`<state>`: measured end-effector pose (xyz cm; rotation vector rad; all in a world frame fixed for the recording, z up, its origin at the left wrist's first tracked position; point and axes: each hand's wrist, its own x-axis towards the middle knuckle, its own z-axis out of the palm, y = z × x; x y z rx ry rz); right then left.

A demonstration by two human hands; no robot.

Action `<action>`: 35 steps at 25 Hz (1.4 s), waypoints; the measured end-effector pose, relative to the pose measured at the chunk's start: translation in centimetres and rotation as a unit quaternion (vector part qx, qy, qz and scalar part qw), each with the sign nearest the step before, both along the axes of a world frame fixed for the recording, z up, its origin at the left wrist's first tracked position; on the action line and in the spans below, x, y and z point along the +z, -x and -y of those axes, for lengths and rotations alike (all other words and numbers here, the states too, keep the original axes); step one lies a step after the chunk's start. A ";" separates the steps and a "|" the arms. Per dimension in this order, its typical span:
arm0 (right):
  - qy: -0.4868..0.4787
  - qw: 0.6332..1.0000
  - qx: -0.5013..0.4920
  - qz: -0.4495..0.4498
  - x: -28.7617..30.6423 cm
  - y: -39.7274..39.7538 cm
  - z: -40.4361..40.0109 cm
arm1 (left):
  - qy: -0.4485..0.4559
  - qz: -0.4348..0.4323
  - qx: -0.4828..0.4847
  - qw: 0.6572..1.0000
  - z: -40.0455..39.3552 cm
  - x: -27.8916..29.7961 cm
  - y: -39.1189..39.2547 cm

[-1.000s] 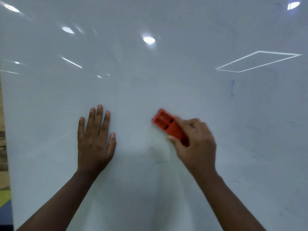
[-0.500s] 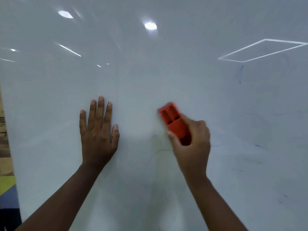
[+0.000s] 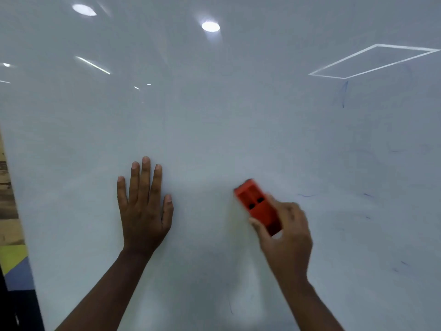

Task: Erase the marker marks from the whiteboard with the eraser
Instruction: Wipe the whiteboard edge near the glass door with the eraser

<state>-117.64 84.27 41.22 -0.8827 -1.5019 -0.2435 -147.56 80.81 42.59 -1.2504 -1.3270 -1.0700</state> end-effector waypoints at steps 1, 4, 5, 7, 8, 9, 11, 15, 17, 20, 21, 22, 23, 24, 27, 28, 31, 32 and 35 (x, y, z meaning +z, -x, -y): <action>0.031 0.997 0.014 -0.068 0.1 -1.1 -0.3 | 0.002 0.005 0.001 1.000 0.0 -0.8 -0.1; 0.075 0.974 0.057 -0.205 -0.6 -2.8 -0.3 | 0.004 0.013 0.004 1.000 -0.1 -2.5 -0.4; 0.082 0.969 0.060 -0.226 -0.8 -2.6 0.0 | 0.003 0.014 0.005 1.000 -0.1 -2.8 -0.5; 0.091 0.960 0.068 -0.258 -1.0 -1.4 0.6 | 0.000 0.019 0.003 1.000 -0.2 -3.3 -0.6; 0.092 0.959 0.077 -0.256 -1.1 -0.3 0.8 | -0.002 0.023 0.000 1.000 -0.2 -3.6 -0.7; 0.088 0.966 0.085 -0.228 -1.2 1.0 1.1 | -0.003 0.028 -0.003 1.000 -0.3 -4.0 -0.8; 0.071 0.990 0.077 -0.094 -2.9 4.1 1.9 | 0.002 0.032 -0.005 0.999 -0.4 -5.4 -0.9; 0.045 0.987 0.049 0.145 -10.2 6.8 3.2 | 0.020 0.016 0.000 1.000 -0.4 -8.0 -0.5; 0.036 0.982 0.047 0.181 -13.0 6.3 3.5 | 0.023 0.014 -0.001 1.000 -0.3 -8.6 -0.4; 0.036 0.980 0.045 0.192 -13.1 5.3 3.2 | 0.027 0.015 -0.003 1.000 -0.3 -9.6 -0.6; 0.046 0.984 0.044 0.168 -12.5 4.9 3.0 | 0.029 0.016 -0.005 0.999 -0.2 -10.0 -0.6; 0.060 0.990 0.043 0.121 -11.6 4.2 2.8 | 0.029 0.015 -0.005 0.999 -0.3 -10.3 -0.6; 0.080 0.994 0.045 0.054 -10.7 3.3 2.5 | 0.029 0.014 -0.004 0.999 -0.3 -10.6 -0.6; 0.104 0.993 0.054 -0.027 -9.9 2.2 2.2 | 0.027 0.015 -0.001 1.000 -0.3 -10.7 -0.7; 0.159 0.947 0.096 -0.261 -8.6 -1.0 2.0 | 0.024 0.026 -0.003 0.999 -0.4 -10.8 -0.8; 0.176 0.929 0.099 -0.309 -8.5 -1.6 2.1 | 0.024 0.031 -0.005 0.999 -0.4 -10.9 -0.9; 0.198 0.907 0.084 -0.362 -8.5 -1.4 2.1 | 0.024 0.038 -0.007 0.999 -0.3 -11.1 -1.0; 0.197 0.908 0.080 -0.360 -8.7 -0.6 2.1 | 0.025 0.039 -0.009 0.999 -0.3 -11.1 -1.0; 0.168 0.952 0.081 -0.244 -10.9 2.8 2.7 | 0.027 0.043 -0.009 0.999 -0.3 -11.3 -1.1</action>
